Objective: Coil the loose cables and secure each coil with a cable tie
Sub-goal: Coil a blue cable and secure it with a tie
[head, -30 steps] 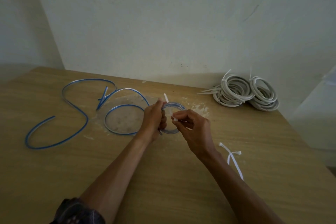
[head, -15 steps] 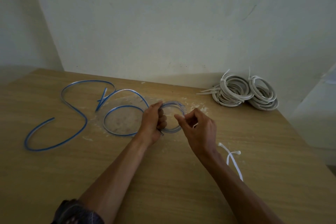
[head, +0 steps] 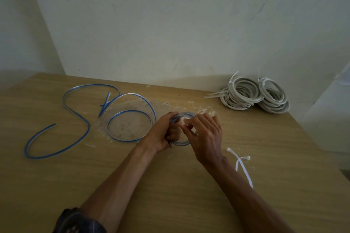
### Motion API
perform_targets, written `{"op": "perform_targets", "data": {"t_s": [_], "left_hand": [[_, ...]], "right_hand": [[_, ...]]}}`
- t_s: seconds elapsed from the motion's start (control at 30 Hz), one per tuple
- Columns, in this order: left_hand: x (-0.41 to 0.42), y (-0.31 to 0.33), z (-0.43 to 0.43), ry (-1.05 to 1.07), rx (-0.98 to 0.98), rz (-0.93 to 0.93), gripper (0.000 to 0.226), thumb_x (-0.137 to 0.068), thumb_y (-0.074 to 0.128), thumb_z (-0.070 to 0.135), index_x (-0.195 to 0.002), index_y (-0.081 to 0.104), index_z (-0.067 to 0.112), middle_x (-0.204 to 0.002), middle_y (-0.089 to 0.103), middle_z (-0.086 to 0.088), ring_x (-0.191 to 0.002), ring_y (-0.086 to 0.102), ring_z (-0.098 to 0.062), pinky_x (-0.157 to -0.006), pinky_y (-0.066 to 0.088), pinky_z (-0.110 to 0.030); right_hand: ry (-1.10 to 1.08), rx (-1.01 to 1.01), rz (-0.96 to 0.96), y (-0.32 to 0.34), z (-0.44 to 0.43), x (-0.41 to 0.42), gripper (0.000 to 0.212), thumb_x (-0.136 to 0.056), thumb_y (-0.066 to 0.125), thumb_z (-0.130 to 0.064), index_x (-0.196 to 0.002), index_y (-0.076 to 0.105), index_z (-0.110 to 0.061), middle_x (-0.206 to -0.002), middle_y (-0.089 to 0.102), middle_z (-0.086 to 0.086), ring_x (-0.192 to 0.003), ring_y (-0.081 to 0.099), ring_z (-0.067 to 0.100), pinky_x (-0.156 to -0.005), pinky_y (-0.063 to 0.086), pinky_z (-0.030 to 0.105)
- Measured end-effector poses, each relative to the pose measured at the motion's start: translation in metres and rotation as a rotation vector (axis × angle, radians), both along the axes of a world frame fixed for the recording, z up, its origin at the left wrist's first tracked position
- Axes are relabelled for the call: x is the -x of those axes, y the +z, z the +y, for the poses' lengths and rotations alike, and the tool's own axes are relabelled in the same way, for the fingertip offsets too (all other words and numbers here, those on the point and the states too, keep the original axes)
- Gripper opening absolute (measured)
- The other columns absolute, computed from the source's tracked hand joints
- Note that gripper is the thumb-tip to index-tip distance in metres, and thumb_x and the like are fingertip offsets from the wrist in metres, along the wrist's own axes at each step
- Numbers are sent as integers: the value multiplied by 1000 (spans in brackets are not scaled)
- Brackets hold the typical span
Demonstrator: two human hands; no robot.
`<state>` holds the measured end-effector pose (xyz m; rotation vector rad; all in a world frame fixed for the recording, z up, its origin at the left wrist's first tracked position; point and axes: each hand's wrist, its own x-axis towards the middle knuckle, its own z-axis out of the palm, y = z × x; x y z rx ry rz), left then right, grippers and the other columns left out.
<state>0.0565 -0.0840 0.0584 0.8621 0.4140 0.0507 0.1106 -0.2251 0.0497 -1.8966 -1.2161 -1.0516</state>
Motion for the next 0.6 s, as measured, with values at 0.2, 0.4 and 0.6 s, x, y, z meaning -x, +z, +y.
{"op": "perform_targets", "data": {"t_s": [0.2,0.4,0.6], "left_hand": [[3,-1,2,-173,14,59,48,-108,38,37,-64,40,19,-49,22,9,-37,19,-4,-36,16,-17],[-2,8,1,221,8,33,39,-108,40,29,-73,48,14,-47,22,8,-33,17,-6,-32,17,-19],[0,8,-4,366,-250,-44,36,-106,39,19,-71,43,18,-50,25,6,-38,20,-8,-37,21,-22]], "right_hand": [[43,-14,29,-1,0,3,13,-86,77,-23,-82,64,-19,-77,62,-6,-72,51,13,-71,36,36],[7,53,135,-1,-2,-4,21,-87,72,-42,-83,67,-22,-78,62,-9,-75,52,13,-74,34,35],[-44,12,258,4,0,11,12,-86,75,-30,-96,69,-26,-86,68,-12,-82,56,9,-78,32,34]]}}
